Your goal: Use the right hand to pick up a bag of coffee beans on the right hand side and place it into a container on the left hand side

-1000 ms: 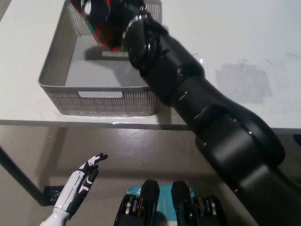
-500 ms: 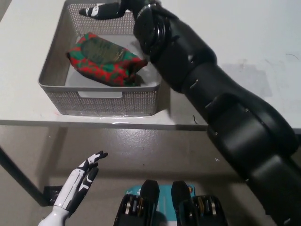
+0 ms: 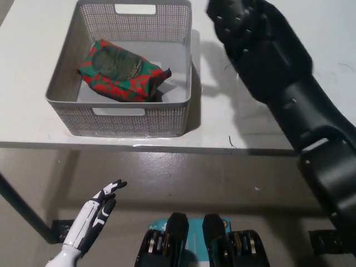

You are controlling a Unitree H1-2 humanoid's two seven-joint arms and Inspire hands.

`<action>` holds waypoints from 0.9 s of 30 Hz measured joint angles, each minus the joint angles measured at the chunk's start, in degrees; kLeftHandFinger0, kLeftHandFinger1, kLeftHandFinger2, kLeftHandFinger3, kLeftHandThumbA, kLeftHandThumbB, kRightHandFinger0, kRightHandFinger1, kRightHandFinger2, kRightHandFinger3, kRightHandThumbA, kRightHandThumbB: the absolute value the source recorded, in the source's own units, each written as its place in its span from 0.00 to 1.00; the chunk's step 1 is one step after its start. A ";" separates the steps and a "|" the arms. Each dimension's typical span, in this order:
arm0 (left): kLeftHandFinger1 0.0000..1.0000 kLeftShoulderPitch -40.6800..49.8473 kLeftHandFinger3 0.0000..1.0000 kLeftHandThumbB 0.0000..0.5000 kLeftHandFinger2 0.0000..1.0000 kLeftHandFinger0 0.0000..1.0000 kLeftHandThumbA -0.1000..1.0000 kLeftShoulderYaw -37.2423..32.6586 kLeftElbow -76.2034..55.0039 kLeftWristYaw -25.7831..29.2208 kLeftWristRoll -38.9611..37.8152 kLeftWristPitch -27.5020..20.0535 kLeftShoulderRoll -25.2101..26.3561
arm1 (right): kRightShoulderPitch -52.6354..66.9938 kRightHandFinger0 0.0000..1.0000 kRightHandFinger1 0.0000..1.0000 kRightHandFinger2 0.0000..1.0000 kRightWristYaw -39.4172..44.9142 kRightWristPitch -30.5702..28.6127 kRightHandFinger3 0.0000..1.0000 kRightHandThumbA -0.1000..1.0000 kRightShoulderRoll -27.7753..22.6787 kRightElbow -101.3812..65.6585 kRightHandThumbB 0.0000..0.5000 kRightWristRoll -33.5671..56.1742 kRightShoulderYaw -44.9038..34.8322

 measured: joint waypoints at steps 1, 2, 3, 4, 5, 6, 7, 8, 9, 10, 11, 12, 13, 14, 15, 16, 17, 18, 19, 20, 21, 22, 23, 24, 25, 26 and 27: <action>1.00 0.01 1.00 1.00 1.00 1.00 1.00 0.00 0.01 0.00 0.00 0.03 0.00 | 1.22 1.00 1.00 1.00 0.22 0.19 1.00 1.00 -0.41 -1.70 0.92 0.19 -0.45; 1.00 0.02 1.00 1.00 1.00 1.00 1.00 0.00 0.02 0.00 -0.01 0.06 -0.01 | 2.96 1.00 1.00 1.00 0.39 0.36 1.00 1.00 -0.98 -3.95 0.92 0.40 -1.03; 1.00 0.05 1.00 1.00 1.00 1.00 1.00 0.00 0.02 0.00 -0.01 0.08 -0.02 | 4.39 1.00 1.00 1.00 0.51 0.46 1.00 1.00 -1.43 -5.67 0.95 0.57 -1.44; 1.00 0.13 1.00 1.00 1.00 1.00 1.00 0.00 0.02 0.00 -0.01 0.11 -0.04 | 6.41 1.00 1.00 1.00 0.67 0.61 1.00 1.00 -1.96 -7.98 0.95 0.78 -2.00; 1.00 0.24 1.00 1.00 1.00 1.00 1.00 0.00 0.03 0.00 -0.02 0.13 -0.04 | 8.57 1.00 1.00 1.00 0.77 0.73 1.00 1.00 -2.44 -10.25 0.96 1.03 -2.51; 1.00 0.32 1.00 1.00 1.00 1.00 1.00 0.00 0.04 0.00 -0.02 0.15 -0.04 | 10.87 1.00 1.00 1.00 0.85 0.79 1.00 1.00 -2.89 -12.17 0.92 1.24 -3.06; 1.00 0.41 1.00 1.00 1.00 1.00 1.00 0.00 0.05 0.00 -0.03 0.16 -0.05 | 13.01 1.00 1.00 1.00 0.93 0.83 1.00 1.00 -3.28 -14.44 0.87 1.49 -3.60; 1.00 0.54 1.00 1.00 1.00 1.00 1.00 0.01 0.06 0.00 -0.03 0.19 -0.04 | 15.31 1.00 1.00 1.00 1.00 0.84 1.00 1.00 -3.54 -16.21 0.84 1.70 -4.11; 1.00 0.67 1.00 1.00 1.00 1.00 1.00 0.01 0.07 0.00 -0.03 0.22 -0.04 | 17.35 1.00 1.00 1.00 1.06 0.84 1.00 1.00 -3.82 -18.18 0.84 1.98 -4.57; 1.00 0.76 1.00 1.00 1.00 1.00 1.00 0.00 0.12 0.00 -0.03 0.26 -0.05 | 20.57 1.00 1.00 1.00 1.13 0.83 1.00 1.00 -4.19 -20.45 0.85 2.34 -5.05; 1.00 0.85 1.00 1.00 1.00 1.00 1.00 0.02 0.13 0.00 -0.03 0.28 -0.06 | 22.80 1.00 1.00 1.00 1.19 0.83 1.00 1.00 -4.45 -22.39 0.83 2.62 -5.49; 1.00 0.91 1.00 1.00 1.00 1.00 1.00 0.02 0.15 0.00 -0.04 0.30 -0.05 | 25.76 1.00 1.00 1.00 1.22 0.83 1.00 1.00 -4.74 -24.50 0.81 2.86 -6.02; 1.00 0.92 1.00 1.00 1.00 1.00 1.00 0.02 0.15 0.00 -0.04 0.31 -0.06 | 28.11 1.00 1.00 1.00 1.24 0.81 1.00 1.00 -5.01 -26.25 0.85 3.12 -6.54; 1.00 0.93 1.00 1.00 1.00 1.00 1.00 0.03 0.15 0.00 -0.05 0.35 -0.05 | 31.53 1.00 1.00 1.00 1.25 0.79 1.00 1.00 -5.34 -28.38 0.85 3.68 -7.29; 1.00 0.93 1.00 1.00 1.00 1.00 1.00 0.04 0.15 0.00 -0.06 0.35 -0.06 | 34.26 1.00 1.00 1.00 1.25 0.73 1.00 1.00 -5.58 -30.69 0.88 4.30 -7.86; 1.00 0.92 1.00 1.00 1.00 1.00 1.00 0.06 0.16 0.00 -0.07 0.37 -0.05 | 36.97 1.00 1.00 1.00 1.25 0.68 1.00 1.00 -5.77 -32.34 0.88 4.80 -8.40; 1.00 0.93 1.00 1.00 1.00 1.00 1.00 0.11 0.16 0.00 -0.08 0.37 -0.05 | 39.74 1.00 1.00 1.00 1.25 0.53 1.00 1.00 -5.94 -34.49 0.88 5.39 -8.93; 1.00 0.94 1.00 1.00 1.00 1.00 1.00 0.12 0.16 0.00 -0.09 0.37 -0.06 | 42.53 1.00 1.00 1.00 1.25 0.32 1.00 1.00 -6.06 -36.46 0.88 6.09 -9.55; 1.00 0.96 1.00 1.00 1.00 1.00 1.00 0.16 0.16 0.00 -0.10 0.37 -0.05 | 44.95 1.00 1.00 1.00 1.26 0.08 1.00 1.00 -6.14 -38.22 0.86 6.70 -10.04; 1.00 1.03 1.00 1.00 1.00 1.00 1.00 0.22 0.17 -0.01 -0.15 0.38 -0.06 | 48.22 1.00 1.00 1.00 1.26 -0.41 1.00 1.00 -6.18 -40.39 0.85 7.57 -10.57; 1.00 1.14 1.00 1.00 1.00 1.00 1.00 0.28 0.17 -0.01 -0.24 0.37 -0.07 | 51.80 1.00 1.00 1.00 1.25 -1.22 1.00 1.00 -6.19 -42.89 0.85 8.57 -11.07; 1.00 1.30 1.00 1.00 1.00 1.00 1.00 0.35 0.17 -0.01 -0.35 0.37 -0.06 | 54.73 1.00 1.00 1.00 1.26 -2.02 1.00 1.00 -6.19 -44.69 0.84 9.44 -11.28; 1.00 1.49 1.00 1.00 1.00 1.00 1.00 0.43 0.17 0.00 -0.44 0.37 -0.07 | 57.19 1.00 1.00 1.00 1.26 -2.83 1.00 1.00 -6.18 -46.02 0.84 10.16 -11.38; 1.00 1.84 1.00 1.00 1.00 1.00 1.00 0.53 0.17 -0.01 -0.52 0.37 -0.06 | 60.66 1.00 1.00 1.00 1.27 -4.00 1.00 1.00 -6.14 -47.13 0.84 11.07 -11.36; 1.00 2.05 1.00 1.00 1.00 1.00 1.00 0.56 0.17 -0.01 -0.57 0.37 -0.06 | 62.41 1.00 1.00 1.00 1.27 -4.66 1.00 1.00 -6.10 -47.32 0.87 11.51 -11.35; 1.00 2.37 1.00 1.00 1.00 1.00 1.00 0.59 0.17 -0.01 -0.62 0.37 -0.06 | 65.26 1.00 1.00 1.00 1.28 -5.71 1.00 1.00 -6.01 -47.33 0.83 12.19 -11.34; 1.00 2.52 1.00 1.00 1.00 1.00 1.00 0.60 0.17 -0.01 -0.63 0.37 -0.06 | 66.99 1.00 1.00 1.00 1.29 -6.37 1.00 1.00 -5.94 -47.30 0.81 12.66 -11.31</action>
